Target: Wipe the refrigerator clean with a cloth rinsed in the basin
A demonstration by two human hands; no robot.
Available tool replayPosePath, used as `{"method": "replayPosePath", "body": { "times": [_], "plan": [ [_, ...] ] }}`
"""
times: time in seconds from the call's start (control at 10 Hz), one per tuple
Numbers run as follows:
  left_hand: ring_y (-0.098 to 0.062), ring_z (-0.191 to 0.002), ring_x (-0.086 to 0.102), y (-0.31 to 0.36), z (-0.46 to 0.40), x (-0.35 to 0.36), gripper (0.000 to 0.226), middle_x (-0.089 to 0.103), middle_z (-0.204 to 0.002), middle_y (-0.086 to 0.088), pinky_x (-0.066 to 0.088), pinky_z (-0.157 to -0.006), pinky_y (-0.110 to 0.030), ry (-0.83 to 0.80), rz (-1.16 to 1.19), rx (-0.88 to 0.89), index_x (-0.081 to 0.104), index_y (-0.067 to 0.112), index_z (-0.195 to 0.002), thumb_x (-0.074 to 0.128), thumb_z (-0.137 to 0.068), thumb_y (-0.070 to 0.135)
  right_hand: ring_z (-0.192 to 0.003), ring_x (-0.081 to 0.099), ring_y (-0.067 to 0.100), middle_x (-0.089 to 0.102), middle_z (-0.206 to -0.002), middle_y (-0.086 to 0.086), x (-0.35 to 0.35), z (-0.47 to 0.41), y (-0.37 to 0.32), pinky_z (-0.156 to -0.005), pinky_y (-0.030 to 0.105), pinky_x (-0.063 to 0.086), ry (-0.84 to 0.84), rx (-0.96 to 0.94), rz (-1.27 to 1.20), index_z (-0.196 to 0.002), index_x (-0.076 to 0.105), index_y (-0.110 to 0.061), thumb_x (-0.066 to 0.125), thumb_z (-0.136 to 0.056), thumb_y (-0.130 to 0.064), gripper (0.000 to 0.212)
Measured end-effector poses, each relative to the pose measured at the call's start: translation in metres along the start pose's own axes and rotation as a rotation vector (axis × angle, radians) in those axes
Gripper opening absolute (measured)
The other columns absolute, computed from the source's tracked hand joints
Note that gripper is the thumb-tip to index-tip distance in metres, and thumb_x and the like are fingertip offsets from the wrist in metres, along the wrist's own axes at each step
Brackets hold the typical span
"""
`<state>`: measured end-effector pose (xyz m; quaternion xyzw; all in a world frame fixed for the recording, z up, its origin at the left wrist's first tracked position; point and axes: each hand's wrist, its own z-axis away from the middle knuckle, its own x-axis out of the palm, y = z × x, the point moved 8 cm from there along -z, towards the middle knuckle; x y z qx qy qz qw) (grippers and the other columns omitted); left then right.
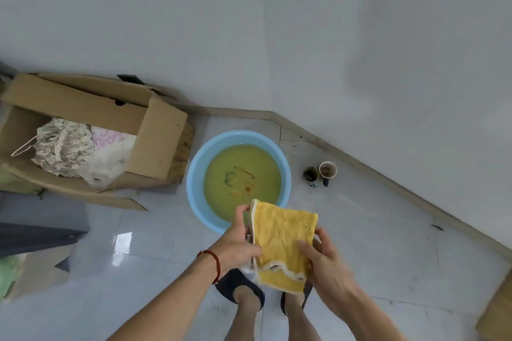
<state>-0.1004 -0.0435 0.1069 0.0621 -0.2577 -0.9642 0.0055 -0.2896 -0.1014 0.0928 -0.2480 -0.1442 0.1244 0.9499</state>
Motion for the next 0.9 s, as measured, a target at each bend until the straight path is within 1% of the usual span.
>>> {"method": "replayPosePath", "body": {
  "times": [0.1,0.2,0.3,0.4,0.5,0.6,0.7,0.8,0.9],
  "plan": [
    [-0.022,-0.085,0.069,-0.021,-0.076,0.011,0.098,0.07,-0.106,-0.009,0.059,-0.073,-0.033,0.022,-0.103,-0.012,0.013,0.055,-0.138,0.062,-0.081,-0.008,-0.104,0.074,0.029,0.071,-0.12,0.01,-0.023,-0.073,0.026,-0.084,0.052,0.064,-0.026,-0.015,0.153,-0.131,0.052,-0.027,0.052,-0.108,-0.01,0.029],
    [-0.016,-0.099,0.069,-0.033,-0.151,0.017,0.099,0.067,-0.114,-0.006,0.056,-0.067,-0.023,0.046,-0.113,0.033,0.014,0.056,-0.141,0.059,-0.085,-0.011,-0.101,0.074,0.03,0.072,-0.115,0.012,-0.047,-0.149,0.046,-0.084,0.056,0.062,0.08,-0.079,0.227,-0.128,0.054,-0.027,0.058,-0.105,-0.008,0.03],
    [-0.018,-0.115,0.064,-0.04,-0.211,0.013,0.099,0.059,-0.125,0.004,0.058,-0.074,-0.023,0.144,-0.107,0.128,0.02,0.052,-0.144,0.056,-0.084,-0.017,-0.1,0.074,0.027,0.073,-0.112,0.009,-0.06,-0.212,0.064,-0.085,0.051,0.063,0.161,-0.112,0.216,-0.13,0.054,-0.027,0.064,-0.102,-0.011,0.034],
    [-0.035,-0.132,0.044,-0.053,-0.248,0.005,0.099,0.033,-0.149,-0.005,0.05,-0.098,-0.047,0.305,-0.507,0.091,0.011,0.05,-0.151,0.07,-0.084,0.01,-0.116,0.066,0.026,0.061,-0.14,0.01,-0.059,-0.263,0.092,-0.099,0.044,0.056,0.102,-0.028,0.395,-0.151,0.04,-0.025,0.063,-0.103,-0.022,0.053],
    [-0.039,-0.134,0.04,-0.071,-0.264,0.017,0.088,0.012,-0.16,-0.007,0.046,-0.104,-0.054,0.287,-0.829,0.088,0.018,0.053,-0.151,0.07,-0.087,0.022,-0.126,0.058,0.03,0.039,-0.157,0.013,-0.057,-0.279,0.107,-0.108,0.045,0.048,0.122,0.008,0.663,-0.164,0.015,-0.015,0.056,-0.104,-0.019,0.072],
    [-0.029,-0.126,0.053,-0.071,-0.269,0.039,0.065,0.042,-0.145,-0.005,0.05,-0.102,-0.043,0.2,-0.652,0.278,0.044,0.03,-0.149,0.06,-0.092,0.003,-0.125,0.055,0.027,0.038,-0.15,0.012,-0.04,-0.266,0.09,-0.106,0.043,0.049,0.146,-0.231,0.731,-0.163,0.02,-0.018,0.055,-0.103,-0.01,0.07],
    [-0.026,-0.121,0.057,-0.069,-0.268,0.047,0.058,0.056,-0.133,-0.005,0.051,-0.101,-0.042,0.227,-0.574,0.27,0.051,0.02,-0.145,0.056,-0.093,-0.003,-0.139,0.047,0.029,0.03,-0.16,0.013,-0.017,-0.263,0.092,-0.108,0.034,0.042,-0.022,-0.225,0.789,-0.165,0.001,-0.016,0.053,-0.106,-0.016,0.079],
    [-0.025,-0.125,0.055,-0.066,-0.264,0.045,0.055,0.056,-0.136,-0.005,0.048,-0.105,-0.037,0.268,-0.555,0.24,0.053,0.019,-0.143,0.058,-0.092,-0.003,-0.143,0.041,0.031,0.026,-0.163,0.012,-0.013,-0.266,0.09,-0.108,0.033,0.037,-0.092,-0.157,0.841,-0.165,-0.004,-0.014,0.052,-0.106,-0.017,0.081],
    [-0.023,-0.122,0.056,-0.066,-0.238,0.024,0.049,0.054,-0.139,-0.003,0.046,-0.095,-0.029,0.363,-0.493,0.113,0.055,0.02,-0.14,0.058,-0.094,0.004,-0.125,0.055,0.028,0.04,-0.154,0.015,-0.048,-0.248,0.079,-0.102,0.035,0.044,0.114,-0.11,0.787,-0.159,0.028,-0.014,0.051,-0.105,-0.015,0.059]
  ]
}}
